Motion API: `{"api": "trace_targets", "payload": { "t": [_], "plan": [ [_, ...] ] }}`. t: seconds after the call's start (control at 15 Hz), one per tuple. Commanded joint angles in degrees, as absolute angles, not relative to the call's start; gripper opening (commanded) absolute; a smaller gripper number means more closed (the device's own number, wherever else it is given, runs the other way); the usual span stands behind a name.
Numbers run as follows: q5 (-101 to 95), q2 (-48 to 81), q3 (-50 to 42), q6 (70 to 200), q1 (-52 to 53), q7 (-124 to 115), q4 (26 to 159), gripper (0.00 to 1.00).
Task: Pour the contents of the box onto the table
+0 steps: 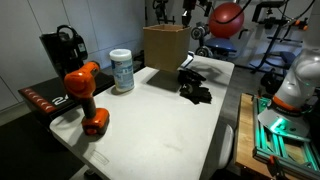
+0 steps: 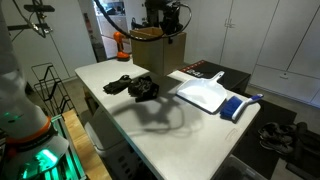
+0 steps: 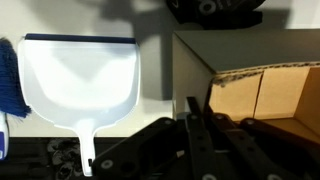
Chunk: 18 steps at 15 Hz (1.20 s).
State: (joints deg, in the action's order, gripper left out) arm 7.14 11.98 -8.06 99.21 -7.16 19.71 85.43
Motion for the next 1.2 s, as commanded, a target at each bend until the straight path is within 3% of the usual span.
{"api": "trace_targets", "payload": {
  "t": [0.0,1.13],
  "plan": [
    [7.4,12.8,-7.0,101.1,-8.7,20.7,85.4,0.01],
    [6.2,18.1,-5.9,108.6,-9.4,21.5,86.6,0.01]
  ]
}}
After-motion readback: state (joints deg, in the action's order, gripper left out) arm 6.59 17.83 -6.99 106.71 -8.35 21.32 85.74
